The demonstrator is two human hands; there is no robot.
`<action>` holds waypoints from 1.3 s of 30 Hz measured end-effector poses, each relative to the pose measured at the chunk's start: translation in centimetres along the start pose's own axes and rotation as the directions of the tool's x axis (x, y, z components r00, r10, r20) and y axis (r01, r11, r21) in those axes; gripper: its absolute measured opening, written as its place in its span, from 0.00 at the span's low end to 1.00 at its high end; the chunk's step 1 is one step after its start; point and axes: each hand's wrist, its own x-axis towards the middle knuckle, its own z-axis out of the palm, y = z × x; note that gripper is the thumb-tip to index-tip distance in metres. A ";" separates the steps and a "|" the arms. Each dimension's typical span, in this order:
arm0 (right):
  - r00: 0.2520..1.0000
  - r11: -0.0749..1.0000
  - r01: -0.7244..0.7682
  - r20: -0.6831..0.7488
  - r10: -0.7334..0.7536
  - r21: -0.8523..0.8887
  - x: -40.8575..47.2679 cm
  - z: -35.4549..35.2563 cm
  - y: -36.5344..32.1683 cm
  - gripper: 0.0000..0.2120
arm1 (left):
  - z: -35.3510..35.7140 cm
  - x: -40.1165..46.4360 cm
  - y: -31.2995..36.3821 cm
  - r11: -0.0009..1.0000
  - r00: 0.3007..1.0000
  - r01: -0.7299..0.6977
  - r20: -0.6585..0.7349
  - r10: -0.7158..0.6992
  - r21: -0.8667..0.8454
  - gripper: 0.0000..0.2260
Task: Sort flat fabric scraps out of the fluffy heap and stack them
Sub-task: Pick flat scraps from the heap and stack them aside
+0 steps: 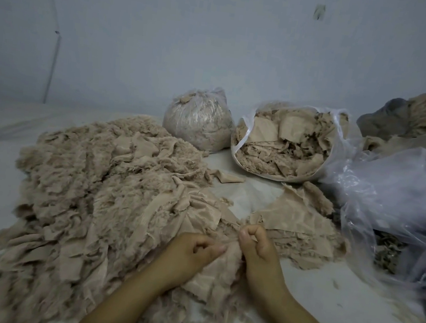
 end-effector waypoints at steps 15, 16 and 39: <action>0.976 0.980 -0.190 0.114 0.183 0.052 -0.1 -0.5 0.0 0.19 | -0.7 -0.4 0.4 0.949 0.972 -0.122 -0.229 0.054 -0.290 0.11; 0.957 0.974 -0.225 0.199 0.212 0.042 -0.6 0.1 -0.1 0.23 | -0.5 -0.4 0.5 0.951 0.970 -0.140 -0.230 0.076 -0.277 0.10; 0.978 0.994 0.112 -0.178 -0.112 -0.013 1.0 0.6 -0.9 0.20 | 0.3 0.6 0.5 0.979 0.937 -0.203 -0.296 0.188 -0.018 0.19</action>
